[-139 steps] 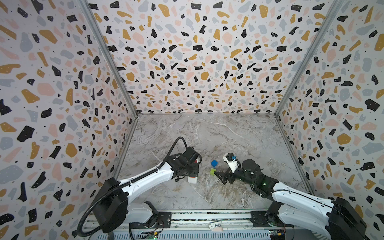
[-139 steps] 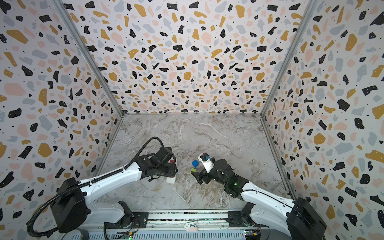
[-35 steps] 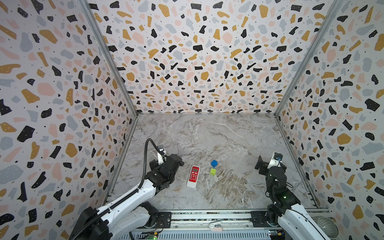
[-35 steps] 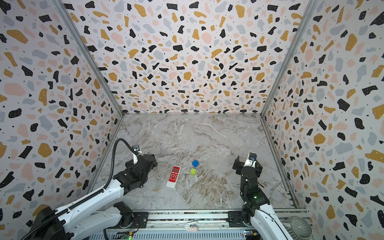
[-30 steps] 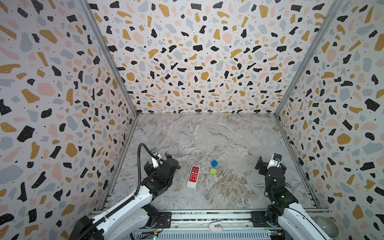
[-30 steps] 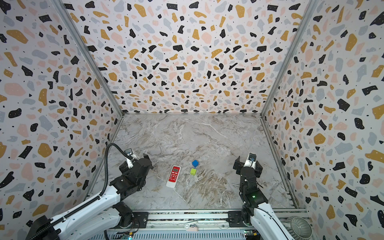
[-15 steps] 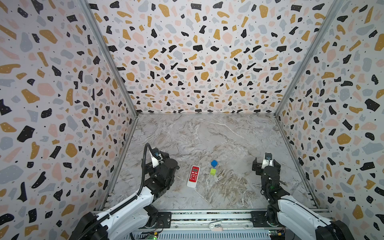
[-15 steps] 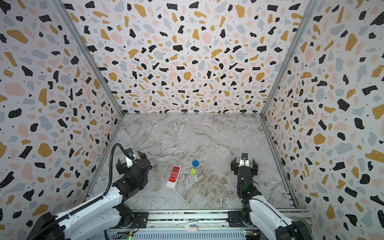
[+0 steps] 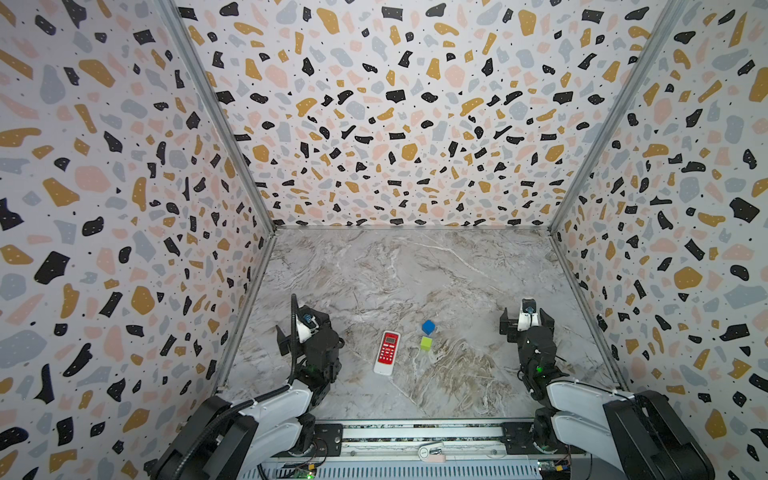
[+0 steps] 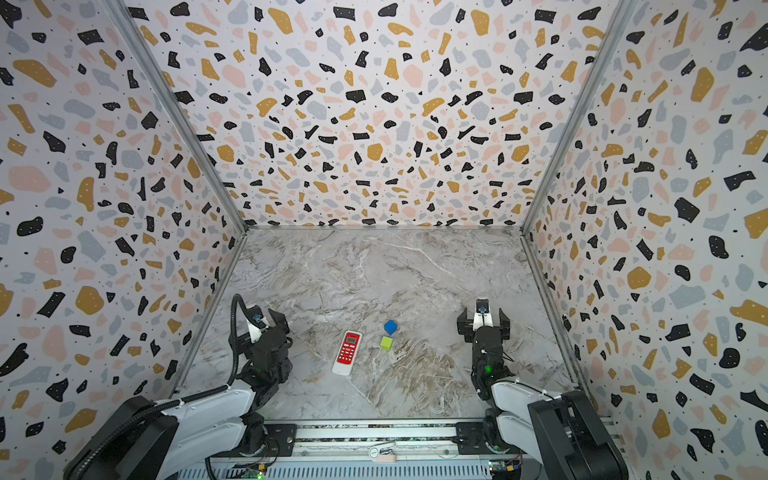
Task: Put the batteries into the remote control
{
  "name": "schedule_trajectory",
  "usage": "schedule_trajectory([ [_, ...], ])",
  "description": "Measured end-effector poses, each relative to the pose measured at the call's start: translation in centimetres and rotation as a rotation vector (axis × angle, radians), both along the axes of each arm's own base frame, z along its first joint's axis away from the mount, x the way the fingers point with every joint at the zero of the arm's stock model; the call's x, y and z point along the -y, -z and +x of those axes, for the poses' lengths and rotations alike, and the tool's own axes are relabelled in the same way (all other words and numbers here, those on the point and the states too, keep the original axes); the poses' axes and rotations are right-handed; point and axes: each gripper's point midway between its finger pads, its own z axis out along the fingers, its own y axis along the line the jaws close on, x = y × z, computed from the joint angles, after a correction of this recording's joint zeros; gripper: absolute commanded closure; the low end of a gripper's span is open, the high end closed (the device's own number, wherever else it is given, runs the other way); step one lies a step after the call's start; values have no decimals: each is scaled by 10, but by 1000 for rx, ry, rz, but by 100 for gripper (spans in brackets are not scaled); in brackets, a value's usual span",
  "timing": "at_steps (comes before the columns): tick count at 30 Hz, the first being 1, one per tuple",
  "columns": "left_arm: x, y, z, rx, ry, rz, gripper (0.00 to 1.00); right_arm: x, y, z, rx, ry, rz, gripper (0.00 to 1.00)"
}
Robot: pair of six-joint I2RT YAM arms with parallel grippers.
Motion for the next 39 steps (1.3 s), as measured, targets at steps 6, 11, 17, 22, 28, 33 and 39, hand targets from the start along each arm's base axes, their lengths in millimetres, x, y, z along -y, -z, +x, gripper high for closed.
schedule_trajectory([
  [6,2,6,21,-21,40,34,1,-6,-8,20,34,-47,15,1],
  [11,4,15,33,-55,81,52,1,-9,-4,35,36,-91,33,1],
  [17,4,0,62,-26,137,17,1,-9,-1,57,12,-107,60,1],
  [22,5,-1,73,-36,172,-5,0,4,-7,69,21,-87,102,1],
  [28,-5,10,65,-18,195,-53,1,5,-2,55,47,-81,120,1],
  [33,-10,27,54,-39,193,-73,1,7,10,46,22,-60,120,1],
  [39,-8,20,56,-7,208,-86,0,9,7,47,37,-47,124,1],
])
